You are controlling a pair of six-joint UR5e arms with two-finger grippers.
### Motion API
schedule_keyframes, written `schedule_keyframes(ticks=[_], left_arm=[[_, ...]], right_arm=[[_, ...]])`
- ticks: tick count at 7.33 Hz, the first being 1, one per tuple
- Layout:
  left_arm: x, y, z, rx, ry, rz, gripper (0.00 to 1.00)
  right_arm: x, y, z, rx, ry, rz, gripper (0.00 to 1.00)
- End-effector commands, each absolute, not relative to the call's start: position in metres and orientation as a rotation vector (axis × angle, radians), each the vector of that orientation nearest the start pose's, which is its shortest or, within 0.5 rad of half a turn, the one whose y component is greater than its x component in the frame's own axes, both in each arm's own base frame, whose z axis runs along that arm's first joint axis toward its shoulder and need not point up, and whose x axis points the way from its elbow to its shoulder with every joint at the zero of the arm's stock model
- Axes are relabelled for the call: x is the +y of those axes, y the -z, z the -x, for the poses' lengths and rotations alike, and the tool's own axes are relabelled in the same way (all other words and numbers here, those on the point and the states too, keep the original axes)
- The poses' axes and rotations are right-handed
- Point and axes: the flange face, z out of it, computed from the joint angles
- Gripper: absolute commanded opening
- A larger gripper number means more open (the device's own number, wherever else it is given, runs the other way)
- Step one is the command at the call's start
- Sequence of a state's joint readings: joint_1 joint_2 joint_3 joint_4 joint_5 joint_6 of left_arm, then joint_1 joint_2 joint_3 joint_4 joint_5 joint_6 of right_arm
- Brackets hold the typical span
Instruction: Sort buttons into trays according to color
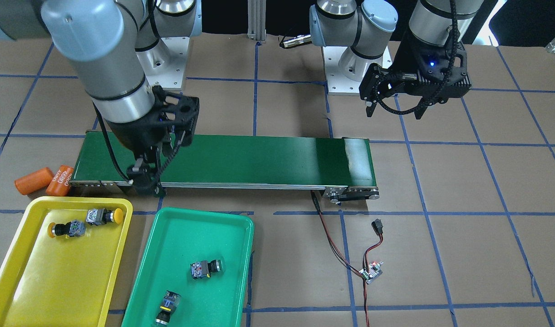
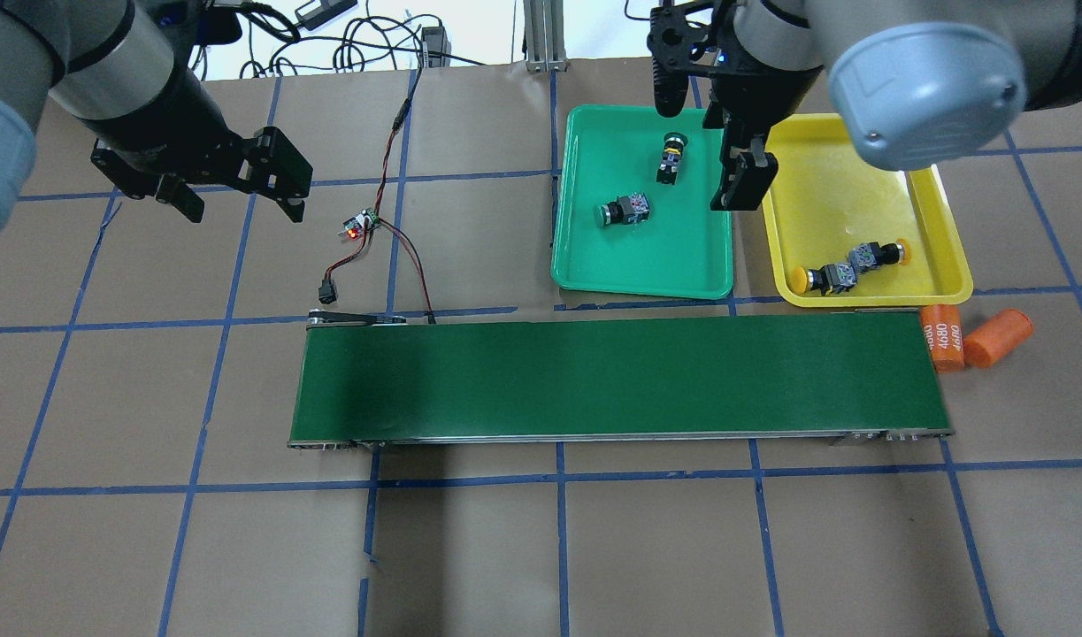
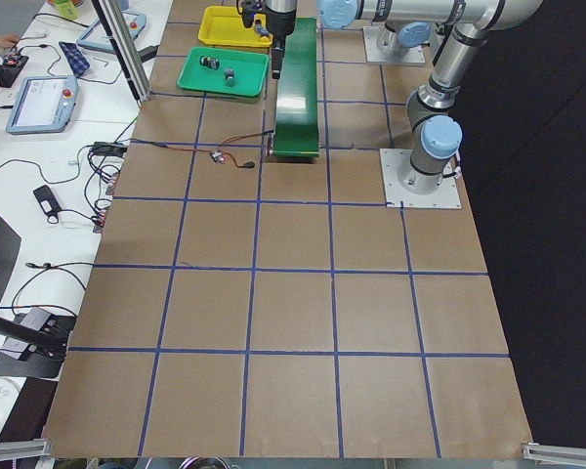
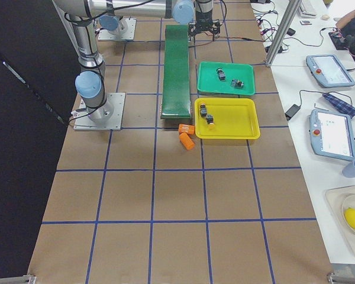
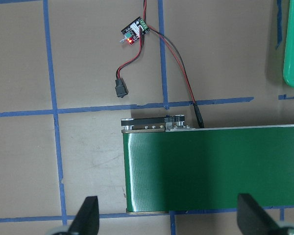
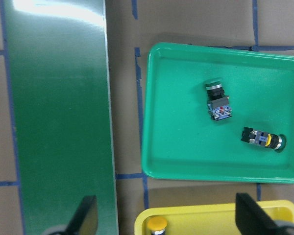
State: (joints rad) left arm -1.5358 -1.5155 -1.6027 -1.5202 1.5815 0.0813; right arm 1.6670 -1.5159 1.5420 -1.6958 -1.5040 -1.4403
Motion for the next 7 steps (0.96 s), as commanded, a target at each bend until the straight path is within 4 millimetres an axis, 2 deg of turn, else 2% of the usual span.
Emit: schedule_keyframes(ticks=[1,3,4,5,6,7], left_arm=[[-0.480,-0.504,0.115,3.124,0.114,-0.071,1.00],[-0.480,-0.504,0.115,3.124,0.114,-0.071,1.00],[-0.480,-0.504,0.116,3.125,0.114,-0.071,1.00],[-0.480,-0.504,0.116,3.125,0.114,-0.071,1.00],[-0.480,-0.504,0.115,3.124,0.114,-0.071,1.00],[-0.480,-0.505,0.115,3.124,0.116,-0.071,1.00]], right_arm=[[-0.461,-0.526,-0.183,2.233,0.172,2.176,1.00],[-0.461,-0.518,-0.182,2.256,0.134,2.162,1.00],[-0.464,-0.519,-0.182,2.324,0.141,2.090,1.00],[-0.466,-0.507,-0.181,2.499,0.100,1.844,1.00],[-0.465,-0.508,-0.180,2.705,0.093,1.506,1.00],[-0.462,-0.523,-0.181,2.804,0.125,1.326,1.00]])
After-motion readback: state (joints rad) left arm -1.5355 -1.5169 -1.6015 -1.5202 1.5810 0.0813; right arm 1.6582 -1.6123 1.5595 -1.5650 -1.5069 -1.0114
